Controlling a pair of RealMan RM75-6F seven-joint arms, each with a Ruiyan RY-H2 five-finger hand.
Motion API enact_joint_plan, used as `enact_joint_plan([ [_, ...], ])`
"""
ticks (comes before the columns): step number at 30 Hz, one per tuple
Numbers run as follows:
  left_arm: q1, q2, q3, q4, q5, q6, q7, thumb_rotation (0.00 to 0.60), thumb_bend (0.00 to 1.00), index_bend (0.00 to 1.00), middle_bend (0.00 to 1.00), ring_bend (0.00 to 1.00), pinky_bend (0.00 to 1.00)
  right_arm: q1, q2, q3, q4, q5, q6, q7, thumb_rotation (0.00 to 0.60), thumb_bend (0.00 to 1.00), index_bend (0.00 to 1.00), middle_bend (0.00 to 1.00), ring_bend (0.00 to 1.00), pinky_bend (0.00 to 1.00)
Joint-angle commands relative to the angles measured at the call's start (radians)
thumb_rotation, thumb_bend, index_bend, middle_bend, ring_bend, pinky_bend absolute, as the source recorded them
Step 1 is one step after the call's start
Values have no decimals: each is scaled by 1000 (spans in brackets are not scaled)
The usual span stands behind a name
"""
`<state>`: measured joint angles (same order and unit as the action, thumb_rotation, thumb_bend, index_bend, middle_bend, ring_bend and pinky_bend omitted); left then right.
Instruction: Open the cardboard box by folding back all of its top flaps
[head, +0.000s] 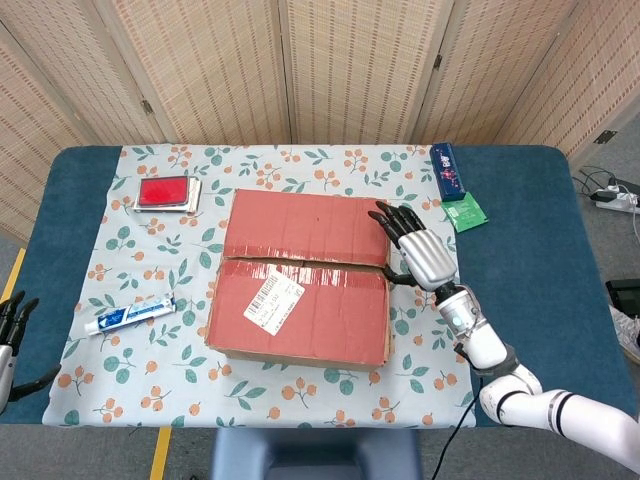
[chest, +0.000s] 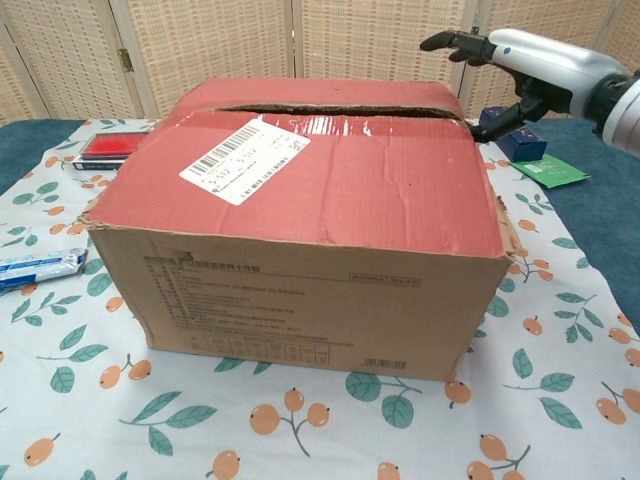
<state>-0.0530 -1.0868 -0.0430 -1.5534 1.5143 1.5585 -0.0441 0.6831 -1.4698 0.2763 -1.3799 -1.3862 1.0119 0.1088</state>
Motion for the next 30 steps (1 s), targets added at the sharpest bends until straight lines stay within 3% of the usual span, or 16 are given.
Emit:
enact_joint_plan([
  [1, 4, -1, -4, 0, -4, 7, 3, 600, 232, 0, 0, 3, 0, 18, -13, 12, 15, 18, -12, 2, 600, 394, 0, 0, 0, 0],
  [10, 9, 2, -5, 2, 0, 14, -10, 600, 233, 0, 0, 5, 0, 64, -31, 60, 23, 62, -7, -6, 600, 394, 0, 0, 0, 0],
  [18, 7, 5, -11, 4, -14, 1, -22, 600, 233, 0, 0, 5, 0, 130, -26, 134, 42, 157, -47, -48, 600, 394, 0, 0, 0, 0],
  [30, -11, 9, -27, 15, -64, -56, -55, 600, 233, 0, 0, 6, 0, 295, -98, 274, 290, 449, -194, -120, 600, 394, 0, 0, 0, 0],
])
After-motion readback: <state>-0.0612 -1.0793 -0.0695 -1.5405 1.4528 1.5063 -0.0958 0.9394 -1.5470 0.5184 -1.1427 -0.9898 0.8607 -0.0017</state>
